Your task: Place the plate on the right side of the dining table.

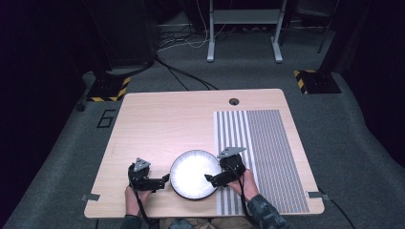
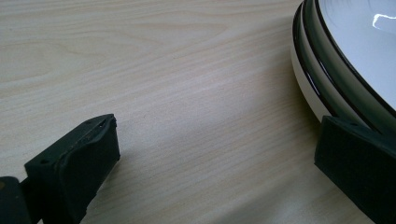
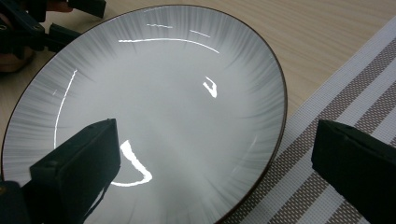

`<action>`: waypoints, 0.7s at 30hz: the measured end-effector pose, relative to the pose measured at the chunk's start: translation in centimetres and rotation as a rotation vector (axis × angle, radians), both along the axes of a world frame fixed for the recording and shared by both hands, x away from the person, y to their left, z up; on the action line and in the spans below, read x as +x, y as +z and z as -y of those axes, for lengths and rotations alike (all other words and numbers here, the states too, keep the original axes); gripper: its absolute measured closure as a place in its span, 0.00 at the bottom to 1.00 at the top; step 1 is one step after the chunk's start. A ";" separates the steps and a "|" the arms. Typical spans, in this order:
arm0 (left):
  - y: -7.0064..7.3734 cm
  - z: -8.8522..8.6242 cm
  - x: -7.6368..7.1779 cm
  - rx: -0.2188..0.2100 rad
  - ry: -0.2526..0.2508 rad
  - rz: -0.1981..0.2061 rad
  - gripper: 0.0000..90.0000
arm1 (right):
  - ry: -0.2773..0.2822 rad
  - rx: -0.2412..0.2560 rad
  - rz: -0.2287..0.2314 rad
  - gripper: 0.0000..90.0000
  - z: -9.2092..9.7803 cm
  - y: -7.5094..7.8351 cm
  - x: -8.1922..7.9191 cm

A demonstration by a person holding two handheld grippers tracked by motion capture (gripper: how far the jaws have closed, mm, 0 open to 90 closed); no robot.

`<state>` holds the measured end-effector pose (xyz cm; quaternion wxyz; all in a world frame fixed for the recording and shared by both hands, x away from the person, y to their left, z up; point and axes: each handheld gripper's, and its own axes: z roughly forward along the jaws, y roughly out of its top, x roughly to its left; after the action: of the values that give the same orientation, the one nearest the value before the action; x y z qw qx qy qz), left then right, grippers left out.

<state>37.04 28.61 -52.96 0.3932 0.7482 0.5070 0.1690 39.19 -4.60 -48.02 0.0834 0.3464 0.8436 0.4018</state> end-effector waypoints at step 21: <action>0.0 0.1 -0.1 -0.011 0.007 -0.007 0.00 | 0.024 0.010 -0.009 0.00 -1.3 -0.3 -0.5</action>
<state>36.98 28.47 -52.97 0.3950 0.7447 0.5120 0.1651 38.67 -3.34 -48.30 0.0729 0.3385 0.8461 0.4053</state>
